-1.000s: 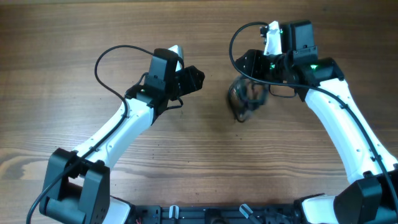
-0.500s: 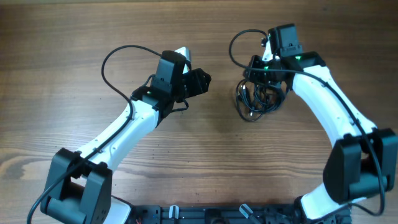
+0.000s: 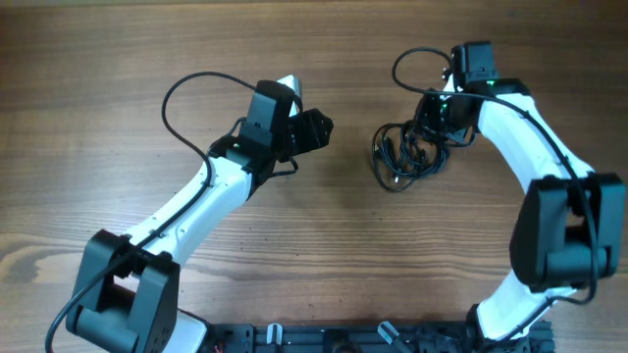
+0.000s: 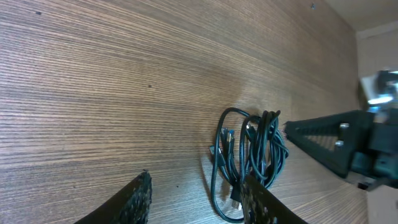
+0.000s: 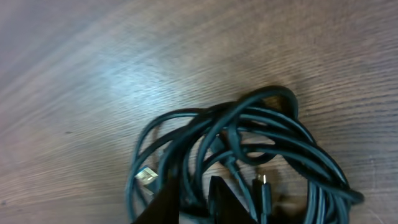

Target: Untangle cables

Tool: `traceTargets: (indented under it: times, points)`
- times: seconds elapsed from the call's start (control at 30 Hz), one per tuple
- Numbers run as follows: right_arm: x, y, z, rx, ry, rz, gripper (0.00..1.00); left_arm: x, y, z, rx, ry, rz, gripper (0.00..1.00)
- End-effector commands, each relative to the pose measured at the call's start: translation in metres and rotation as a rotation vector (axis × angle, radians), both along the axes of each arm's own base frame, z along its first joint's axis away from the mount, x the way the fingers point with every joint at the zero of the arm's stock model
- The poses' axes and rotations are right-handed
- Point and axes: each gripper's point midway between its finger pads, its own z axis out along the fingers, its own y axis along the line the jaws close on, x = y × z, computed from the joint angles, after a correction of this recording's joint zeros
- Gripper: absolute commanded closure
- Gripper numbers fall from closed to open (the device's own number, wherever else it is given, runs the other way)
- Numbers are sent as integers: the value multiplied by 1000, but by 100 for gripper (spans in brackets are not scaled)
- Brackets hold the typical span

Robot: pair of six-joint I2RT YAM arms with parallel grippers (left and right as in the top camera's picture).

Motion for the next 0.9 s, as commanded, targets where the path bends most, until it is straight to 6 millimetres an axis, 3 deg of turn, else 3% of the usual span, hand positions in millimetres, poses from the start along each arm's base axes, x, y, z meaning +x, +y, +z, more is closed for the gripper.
traceTargets:
  times: [0.0,0.13,0.37,0.53,0.77,0.83,0.87]
  points:
    - [1,7,-29,23,50,32,82,-1,-4,-4,19,-6,-11,52]
    - [5,17,-44,70,52,77,82,-1,-5,-4,19,-6,-14,52]
    - [9,17,-46,66,33,96,82,-2,-6,-4,19,-6,-16,52]
    - [8,17,-65,57,50,125,82,-2,-6,-4,19,-6,-16,51]
    - [-6,39,-75,10,22,412,82,-2,-6,-4,19,-6,-16,51]
    - [-11,44,-76,-11,26,461,87,-2,-6,-4,19,-6,-16,51]
    - [-17,43,-80,-56,51,471,96,-2,-6,-4,19,-6,-16,51]
